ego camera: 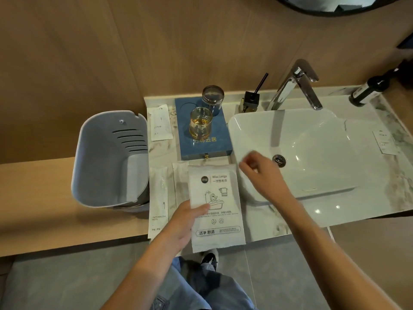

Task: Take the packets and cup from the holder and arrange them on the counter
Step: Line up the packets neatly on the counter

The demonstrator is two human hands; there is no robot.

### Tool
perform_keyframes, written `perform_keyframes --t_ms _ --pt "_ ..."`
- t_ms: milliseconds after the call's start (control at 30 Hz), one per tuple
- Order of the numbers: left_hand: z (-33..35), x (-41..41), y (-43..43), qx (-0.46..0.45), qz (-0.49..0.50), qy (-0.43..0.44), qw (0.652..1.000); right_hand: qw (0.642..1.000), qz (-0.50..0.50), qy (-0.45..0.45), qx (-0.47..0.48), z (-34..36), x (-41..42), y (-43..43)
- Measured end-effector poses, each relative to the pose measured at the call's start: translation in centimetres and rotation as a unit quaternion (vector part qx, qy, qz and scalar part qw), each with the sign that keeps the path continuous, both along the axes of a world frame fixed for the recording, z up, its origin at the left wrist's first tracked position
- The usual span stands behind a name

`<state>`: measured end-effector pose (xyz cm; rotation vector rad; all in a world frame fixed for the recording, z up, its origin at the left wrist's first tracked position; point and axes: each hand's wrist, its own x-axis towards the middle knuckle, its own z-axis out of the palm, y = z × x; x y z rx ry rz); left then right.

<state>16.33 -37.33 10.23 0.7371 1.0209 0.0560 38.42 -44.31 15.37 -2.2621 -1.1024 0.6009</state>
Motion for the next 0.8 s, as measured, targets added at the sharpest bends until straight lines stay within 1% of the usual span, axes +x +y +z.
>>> perform_keyframes --t_ms 33,67,100,133,167,200,233,267,300,333,400,500,567,600,733,800 --pt "-0.4 0.2 0.3 -0.017 0.018 0.002 1.000 0.999 -0.039 0.003 -0.028 -0.6 -0.7 -2.0" --pt "-0.7 0.4 0.6 -0.031 0.036 0.005 0.999 0.996 -0.055 0.022 -0.073 -1.2 -1.9 -3.9" --pt "-1.1 0.7 1.0 -0.041 0.052 0.011 0.998 0.989 -0.062 0.058 -0.123 -1.8 -3.3 -5.6" --pt "-1.5 1.1 1.4 -0.049 0.064 0.018 0.997 0.977 -0.073 0.119 -0.163 -2.5 -4.9 -6.9" --pt "-1.9 1.6 1.8 -0.053 0.069 0.026 0.996 0.957 -0.094 0.208 -0.179 -3.2 -6.5 -7.8" --pt "-2.3 2.2 2.2 -0.054 0.069 0.036 0.996 0.929 -0.126 0.308 -0.165 -4.1 -7.7 -8.2" --pt "-2.7 2.9 2.5 -0.051 0.063 0.046 0.996 0.892 -0.169 0.399 -0.130 -5.0 -8.6 -8.3" --pt "-3.2 3.6 2.7 -0.043 0.056 0.055 0.996 0.852 -0.218 0.468 -0.087 -6.0 -9.2 -8.2" --pt "-3.5 4.3 2.8 -0.030 0.050 0.063 0.996 0.820 -0.267 0.503 -0.055 -7.1 -9.4 -8.0" --pt "-3.8 4.9 2.8 -0.014 0.048 0.071 0.996 0.797 -0.309 0.517 -0.033 -8.1 -9.3 -7.8" --pt "-4.3 5.7 2.5 0.044 0.039 0.090 0.994 0.771 -0.367 0.521 -0.009 -9.7 -9.0 -7.3" --pt "-3.9 5.7 1.4 0.162 0.021 0.126 0.978 0.755 -0.411 0.511 0.009 -10.6 -8.5 -7.1" --pt "-3.5 5.5 0.8 0.209 0.018 0.120 0.970 0.757 -0.423 0.498 0.027 -10.7 -8.1 -7.1" --pt "-3.2 5.4 0.6 0.217 0.018 0.113 0.970 0.760 -0.426 0.489 0.034 -10.8 -7.8 -7.1" --pt "-3.1 5.2 0.4 0.207 0.022 0.104 0.973 0.777 -0.432 0.457 0.039 -11.1 -7.7 -7.4" --pt "-3.3 5.3 0.5 0.203 0.026 0.108 0.973 0.778 -0.445 0.441 0.047 -11.2 -7.9 -7.6"
